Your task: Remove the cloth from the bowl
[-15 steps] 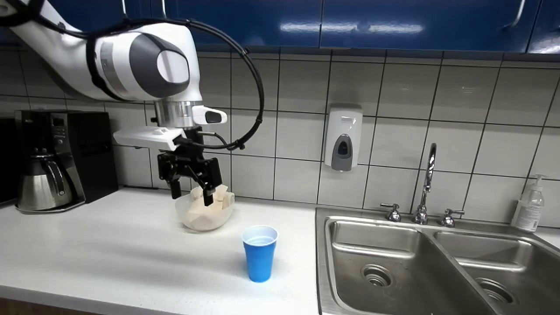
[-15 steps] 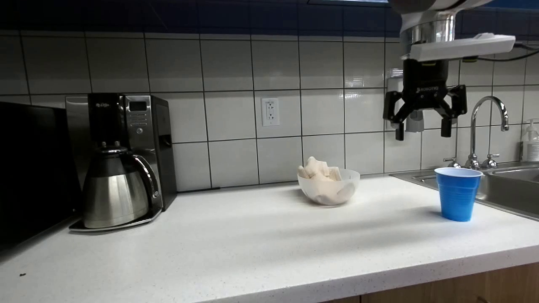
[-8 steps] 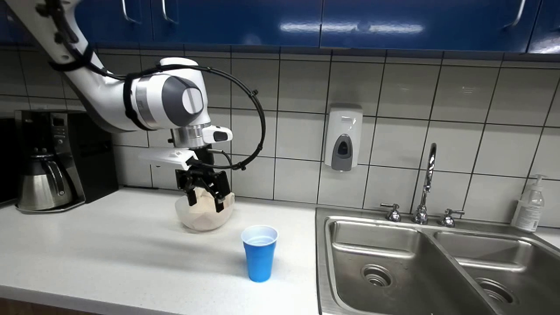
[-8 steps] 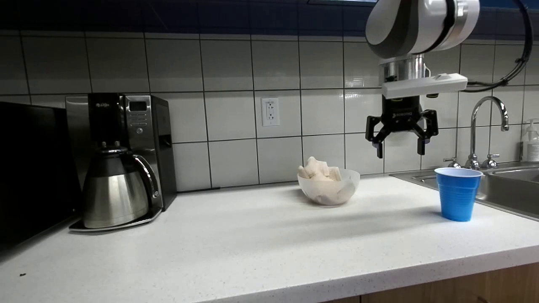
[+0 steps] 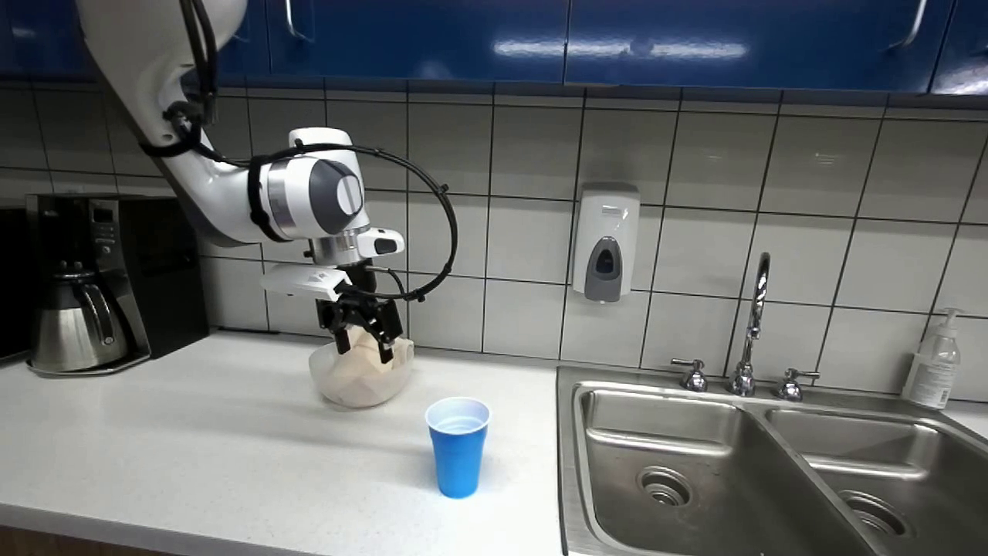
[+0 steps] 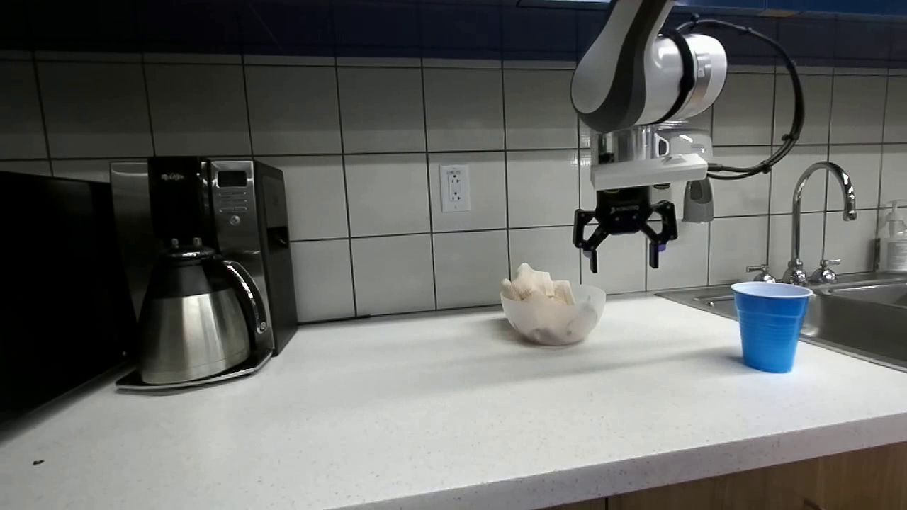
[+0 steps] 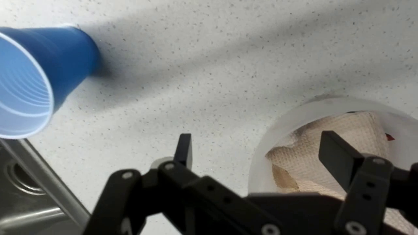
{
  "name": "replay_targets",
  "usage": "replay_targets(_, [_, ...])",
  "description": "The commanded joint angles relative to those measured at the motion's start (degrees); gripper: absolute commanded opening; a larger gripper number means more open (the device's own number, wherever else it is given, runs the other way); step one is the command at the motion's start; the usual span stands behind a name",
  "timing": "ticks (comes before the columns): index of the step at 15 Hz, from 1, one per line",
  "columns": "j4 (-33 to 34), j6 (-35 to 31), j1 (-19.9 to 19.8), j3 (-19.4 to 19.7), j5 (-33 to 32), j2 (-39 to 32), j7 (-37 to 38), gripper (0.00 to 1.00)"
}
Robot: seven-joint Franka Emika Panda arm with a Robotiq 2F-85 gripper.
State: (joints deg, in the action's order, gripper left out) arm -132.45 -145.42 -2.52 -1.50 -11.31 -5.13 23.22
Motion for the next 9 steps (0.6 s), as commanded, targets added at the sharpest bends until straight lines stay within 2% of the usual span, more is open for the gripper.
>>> replay_targets(1, [4.1,-2.1,2.7,1.0,-0.2,-4.4,0.8,1.00])
replay_targets(9, [7.6,-9.1,6.1,3.1,0.0,-10.3,-0.3,1.00])
